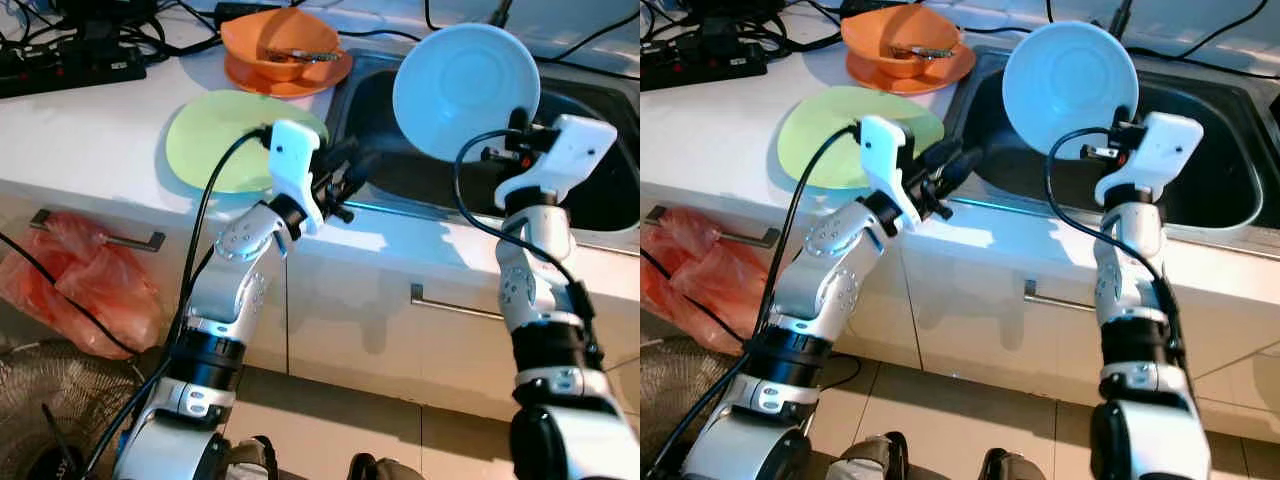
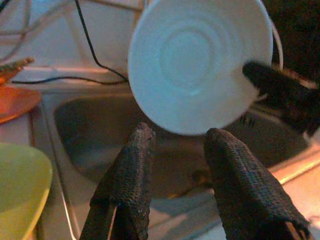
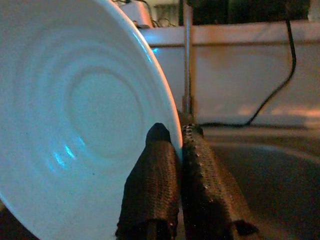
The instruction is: Kitchen organization
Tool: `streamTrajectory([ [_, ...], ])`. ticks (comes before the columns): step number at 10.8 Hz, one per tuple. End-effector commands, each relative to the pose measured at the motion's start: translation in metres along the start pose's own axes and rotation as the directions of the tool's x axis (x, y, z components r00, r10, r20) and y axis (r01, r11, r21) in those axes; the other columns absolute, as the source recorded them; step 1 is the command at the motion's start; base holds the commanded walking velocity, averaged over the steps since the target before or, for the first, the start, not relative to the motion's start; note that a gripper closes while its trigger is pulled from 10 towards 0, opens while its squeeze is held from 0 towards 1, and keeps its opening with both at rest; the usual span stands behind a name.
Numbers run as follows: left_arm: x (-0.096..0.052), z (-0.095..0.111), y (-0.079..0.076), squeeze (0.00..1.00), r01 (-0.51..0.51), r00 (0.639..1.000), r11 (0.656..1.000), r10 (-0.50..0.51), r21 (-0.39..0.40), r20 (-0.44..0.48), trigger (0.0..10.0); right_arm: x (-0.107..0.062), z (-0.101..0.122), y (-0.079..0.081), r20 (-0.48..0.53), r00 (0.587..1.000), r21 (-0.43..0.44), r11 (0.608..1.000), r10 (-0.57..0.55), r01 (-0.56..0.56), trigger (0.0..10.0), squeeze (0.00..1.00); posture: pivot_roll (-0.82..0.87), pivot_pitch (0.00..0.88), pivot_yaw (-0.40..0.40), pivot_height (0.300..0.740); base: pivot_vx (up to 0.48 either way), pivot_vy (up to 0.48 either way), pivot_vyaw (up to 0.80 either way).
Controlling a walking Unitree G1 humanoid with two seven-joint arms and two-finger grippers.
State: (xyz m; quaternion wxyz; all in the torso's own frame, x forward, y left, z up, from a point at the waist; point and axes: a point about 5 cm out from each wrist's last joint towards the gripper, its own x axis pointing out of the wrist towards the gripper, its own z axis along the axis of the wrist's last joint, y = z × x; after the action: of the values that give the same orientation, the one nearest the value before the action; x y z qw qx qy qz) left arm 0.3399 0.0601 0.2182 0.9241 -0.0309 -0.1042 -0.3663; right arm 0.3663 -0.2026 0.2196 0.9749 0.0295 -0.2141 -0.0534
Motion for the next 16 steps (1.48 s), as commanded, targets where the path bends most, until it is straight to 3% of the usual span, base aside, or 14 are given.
streamTrajectory([
  [1,0.0,-0.001,-0.004,0.0,0.014,1.0,0.999,-0.014,0.035,-0.018,10.0,0.007,0.011,-0.001,0.057,0.998,-0.035,0.999,0.005,-0.003,10.0,0.0,0.11,0.155,-0.034,0.74,0.0,0.0,0.0],
  [3,-0.003,-0.01,-0.003,0.0,-0.005,0.998,0.996,0.01,0.086,-0.055,10.0,0.01,0.009,-0.003,0.054,0.998,-0.118,0.993,0.03,-0.023,10.0,0.0,0.12,0.157,-0.036,0.74,0.0,0.0,0.0],
  [5,-0.002,-0.012,0.008,0.0,-0.093,0.995,0.989,0.097,0.116,-0.029,10.0,0.009,0.002,0.003,0.037,0.997,-0.167,0.984,0.064,-0.057,10.0,0.0,0.12,0.161,-0.037,0.74,0.0,0.0,0.0],
  [6,-0.001,-0.012,0.008,0.0,-0.102,0.994,0.987,0.106,0.126,-0.025,10.0,0.009,0.0,0.003,0.034,0.997,-0.164,0.985,0.063,-0.057,10.0,0.0,0.12,0.16,-0.037,0.74,0.0,0.0,0.0],
  [8,0.004,-0.015,0.022,0.0,-0.235,0.972,0.964,0.234,0.128,0.023,10.0,0.009,-0.005,0.003,0.023,0.997,-0.171,0.983,0.07,-0.065,10.0,0.0,0.12,0.152,-0.042,0.74,0.0,0.0,0.0],
  [14,0.013,-0.042,0.016,0.0,-0.197,0.979,0.971,0.204,0.138,-0.032,10.0,0.008,-0.012,0.004,0.005,0.997,-0.179,0.98,0.083,-0.081,10.0,0.0,0.12,0.138,-0.042,0.74,0.0,0.0,0.0],
  [16,0.013,-0.045,0.015,0.0,-0.193,0.979,0.972,0.199,0.135,-0.034,10.0,0.008,-0.016,0.006,-0.017,0.994,-0.235,0.965,0.112,-0.113,10.0,0.0,0.12,0.142,-0.044,0.74,0.0,0.0,0.0],
])
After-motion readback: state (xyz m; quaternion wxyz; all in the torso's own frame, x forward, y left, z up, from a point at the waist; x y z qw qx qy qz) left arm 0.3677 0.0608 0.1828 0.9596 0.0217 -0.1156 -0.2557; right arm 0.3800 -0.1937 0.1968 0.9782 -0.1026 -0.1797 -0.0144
